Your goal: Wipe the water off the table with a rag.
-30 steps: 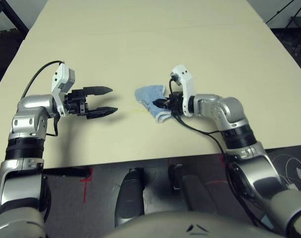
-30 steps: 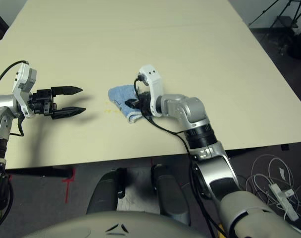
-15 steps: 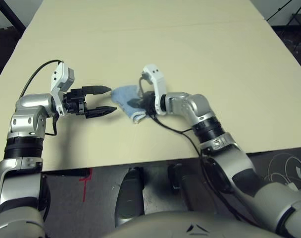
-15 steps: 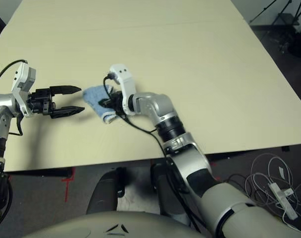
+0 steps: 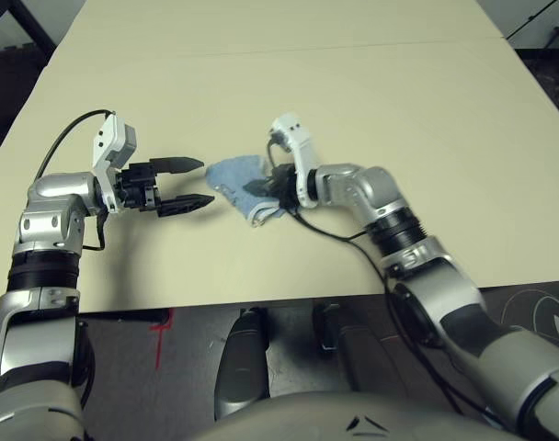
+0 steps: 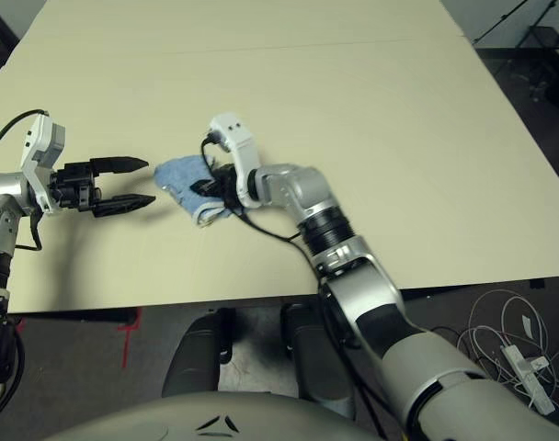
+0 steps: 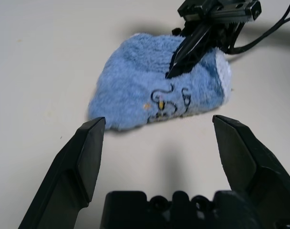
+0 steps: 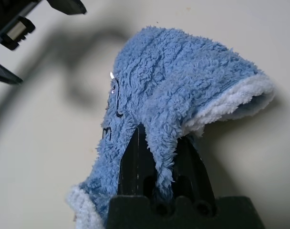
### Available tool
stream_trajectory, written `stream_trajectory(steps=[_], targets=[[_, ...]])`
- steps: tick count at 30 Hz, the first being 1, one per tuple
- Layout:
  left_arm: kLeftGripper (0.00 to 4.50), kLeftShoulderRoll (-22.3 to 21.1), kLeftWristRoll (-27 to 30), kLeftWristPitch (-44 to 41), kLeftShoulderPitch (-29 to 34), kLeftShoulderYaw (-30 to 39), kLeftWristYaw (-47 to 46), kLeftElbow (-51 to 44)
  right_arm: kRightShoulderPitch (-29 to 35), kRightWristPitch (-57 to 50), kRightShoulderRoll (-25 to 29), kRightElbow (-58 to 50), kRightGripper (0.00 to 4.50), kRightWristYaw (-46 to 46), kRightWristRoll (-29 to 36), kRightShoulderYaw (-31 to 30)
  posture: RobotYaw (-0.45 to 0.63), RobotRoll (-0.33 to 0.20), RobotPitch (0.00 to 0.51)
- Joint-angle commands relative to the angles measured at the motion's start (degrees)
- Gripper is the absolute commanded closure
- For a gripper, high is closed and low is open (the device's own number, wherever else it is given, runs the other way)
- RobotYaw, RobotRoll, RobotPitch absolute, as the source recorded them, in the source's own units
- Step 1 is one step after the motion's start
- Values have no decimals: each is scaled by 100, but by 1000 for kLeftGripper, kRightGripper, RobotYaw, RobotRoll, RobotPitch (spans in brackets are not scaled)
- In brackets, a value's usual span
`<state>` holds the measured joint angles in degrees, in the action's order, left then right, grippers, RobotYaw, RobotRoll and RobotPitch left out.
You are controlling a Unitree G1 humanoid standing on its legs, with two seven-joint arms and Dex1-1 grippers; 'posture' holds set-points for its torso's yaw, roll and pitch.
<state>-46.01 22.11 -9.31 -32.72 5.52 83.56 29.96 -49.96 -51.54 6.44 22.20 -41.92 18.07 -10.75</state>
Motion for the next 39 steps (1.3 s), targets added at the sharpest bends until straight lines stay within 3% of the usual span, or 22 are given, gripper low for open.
stream_trajectory(steps=[1, 7, 12, 19, 23, 27, 34, 39], targets=[[0, -43, -144, 137, -100, -35, 49, 236, 387, -408, 617, -329, 4446, -144, -77, -98, 171, 0, 234], [0, -13, -203, 252, -223, -53, 87, 447, 935, -817, 1974, -1278, 4446, -524, 114, 79, 162, 0, 231], [0, 14, -240, 320, -314, -70, 131, 584, 1230, -971, 2760, -1684, 4446, -689, 362, 356, 146, 0, 225], [0, 100, -312, 396, -449, -119, 186, 728, 1184, -1334, 2710, -1868, 4446, -679, 1074, 1195, 130, 0, 222], [0, 115, -336, 425, -534, -136, 206, 815, 795, -1590, 2651, -1782, 4446, -650, 1589, 1881, 129, 0, 222], [0, 112, -342, 451, -550, -142, 218, 852, 257, -1616, 2927, -1314, 4446, -526, 1699, 2344, 127, 0, 223], [0, 152, -358, 498, -592, -151, 209, 944, -144, -896, 3778, -260, 4446, -625, 1140, 2131, 119, 0, 224], [0, 181, -357, 510, -602, -145, 210, 958, -151, -251, 4062, 539, 4446, -795, 640, 1789, 119, 0, 224]])
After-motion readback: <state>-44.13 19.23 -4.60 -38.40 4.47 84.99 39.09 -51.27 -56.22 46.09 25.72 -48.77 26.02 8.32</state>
